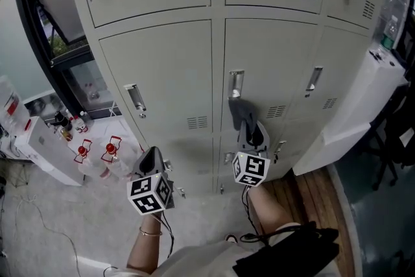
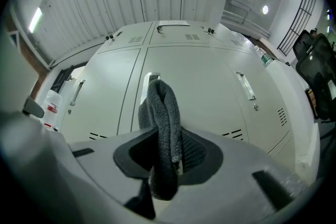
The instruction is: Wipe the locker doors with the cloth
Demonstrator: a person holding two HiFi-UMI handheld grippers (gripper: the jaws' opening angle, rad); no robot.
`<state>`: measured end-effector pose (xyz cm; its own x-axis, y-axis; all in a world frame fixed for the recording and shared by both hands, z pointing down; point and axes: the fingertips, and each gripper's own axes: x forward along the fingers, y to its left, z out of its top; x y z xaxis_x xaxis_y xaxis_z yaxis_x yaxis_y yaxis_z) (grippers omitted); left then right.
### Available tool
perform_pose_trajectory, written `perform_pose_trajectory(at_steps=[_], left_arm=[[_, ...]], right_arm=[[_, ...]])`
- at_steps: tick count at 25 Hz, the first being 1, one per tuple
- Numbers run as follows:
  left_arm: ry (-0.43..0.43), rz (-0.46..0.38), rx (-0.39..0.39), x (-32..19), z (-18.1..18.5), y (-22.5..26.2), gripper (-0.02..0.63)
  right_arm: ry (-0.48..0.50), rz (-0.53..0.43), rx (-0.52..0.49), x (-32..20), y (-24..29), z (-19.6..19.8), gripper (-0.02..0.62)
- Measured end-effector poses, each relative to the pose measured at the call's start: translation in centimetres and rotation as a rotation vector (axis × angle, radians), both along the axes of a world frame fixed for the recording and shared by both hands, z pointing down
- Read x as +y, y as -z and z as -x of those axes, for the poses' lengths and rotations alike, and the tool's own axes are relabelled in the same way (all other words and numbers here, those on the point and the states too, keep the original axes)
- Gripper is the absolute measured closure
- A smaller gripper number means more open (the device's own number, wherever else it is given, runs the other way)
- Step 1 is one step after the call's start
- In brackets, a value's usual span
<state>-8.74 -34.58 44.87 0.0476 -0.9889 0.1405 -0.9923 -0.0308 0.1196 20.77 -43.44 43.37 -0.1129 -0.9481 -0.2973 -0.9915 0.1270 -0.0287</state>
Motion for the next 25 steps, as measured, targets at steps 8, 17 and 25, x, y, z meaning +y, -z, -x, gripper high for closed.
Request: perform_pose_trajectory(at_steps=[8,17,25], left_arm=[[-0.006,0.002,-0.013,-0.6,-0.5,0.1,0.603],[-0.014,-0.004,-0.02,-1.2,-1.3,0.2,0.603],[0.004,-0.015,-0.036,-1.5,-0.8,1.0,0.603]], right_arm=[[-0.086,0.01,-0.054,-0.5,-0.3,-4.4,0.515],[-0.187,0.027,-0.103,-0.9,-0.9,-9.7,0.515],[-0.27,0.05,-0.128,-1.3,-1.7,-14.2,0.514]])
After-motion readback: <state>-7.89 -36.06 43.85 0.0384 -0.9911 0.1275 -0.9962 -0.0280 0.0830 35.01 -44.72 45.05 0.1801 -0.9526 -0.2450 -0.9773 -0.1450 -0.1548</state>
